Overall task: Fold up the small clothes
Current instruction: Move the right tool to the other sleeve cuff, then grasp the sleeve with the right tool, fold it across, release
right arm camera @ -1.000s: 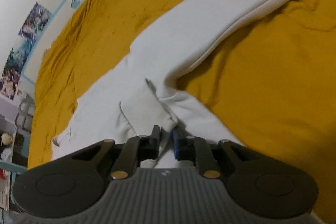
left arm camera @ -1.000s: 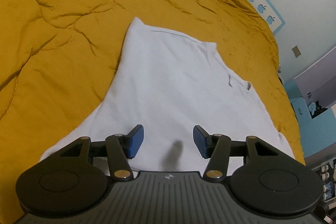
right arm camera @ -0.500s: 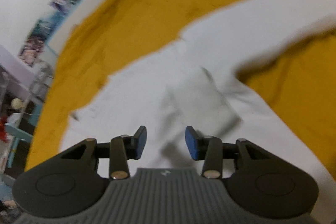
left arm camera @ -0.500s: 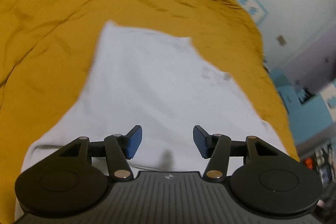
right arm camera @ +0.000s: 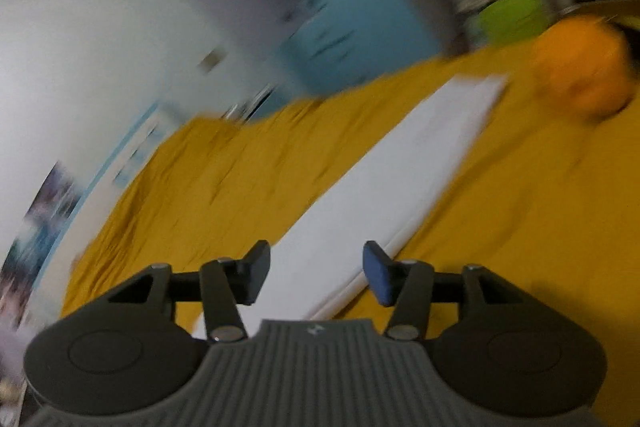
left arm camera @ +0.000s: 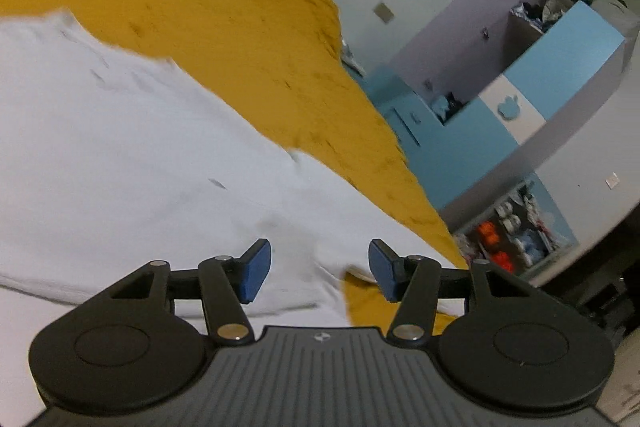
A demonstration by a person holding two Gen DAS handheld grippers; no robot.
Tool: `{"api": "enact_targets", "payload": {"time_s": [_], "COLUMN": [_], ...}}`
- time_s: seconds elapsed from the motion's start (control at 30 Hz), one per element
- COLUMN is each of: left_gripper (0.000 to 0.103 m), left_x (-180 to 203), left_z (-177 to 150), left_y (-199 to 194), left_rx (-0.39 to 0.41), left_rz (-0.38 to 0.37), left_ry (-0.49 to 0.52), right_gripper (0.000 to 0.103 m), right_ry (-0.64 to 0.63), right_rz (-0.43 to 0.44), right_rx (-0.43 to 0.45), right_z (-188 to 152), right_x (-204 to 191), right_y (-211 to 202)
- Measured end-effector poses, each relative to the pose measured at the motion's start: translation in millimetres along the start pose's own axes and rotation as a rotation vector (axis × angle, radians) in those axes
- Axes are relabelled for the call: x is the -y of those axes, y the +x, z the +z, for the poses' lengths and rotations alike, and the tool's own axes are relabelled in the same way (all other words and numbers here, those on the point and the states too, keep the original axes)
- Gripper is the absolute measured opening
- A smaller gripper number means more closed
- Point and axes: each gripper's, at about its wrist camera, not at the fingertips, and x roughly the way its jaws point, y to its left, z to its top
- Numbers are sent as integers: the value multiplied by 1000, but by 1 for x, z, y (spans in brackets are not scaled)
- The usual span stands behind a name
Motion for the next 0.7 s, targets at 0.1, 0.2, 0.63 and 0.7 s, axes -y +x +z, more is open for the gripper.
{"api": "enact_targets", "payload": {"time_s": [0.1,0.2,0.63,0.7], "left_gripper": [63,63,65,65], "left_x": [7,9,-1,2], "left_z": [-7,-14,-26,-25], "left_y": [32,52,88,88], "left_rx": [-63,-112,-156,-156], "left_rz": [13,28,89,85], "left_ry": [-2,15,10,17], "right_gripper": [50,50,57,28], "right_ry": [24,104,167,170], "right_rz": [-111,-180,-207,-220], "right_rx": [30,24,115,117], "right_z": [15,26,48,52], "right_x": [26,50,69,74], "right_y": [14,32,97,103]}}
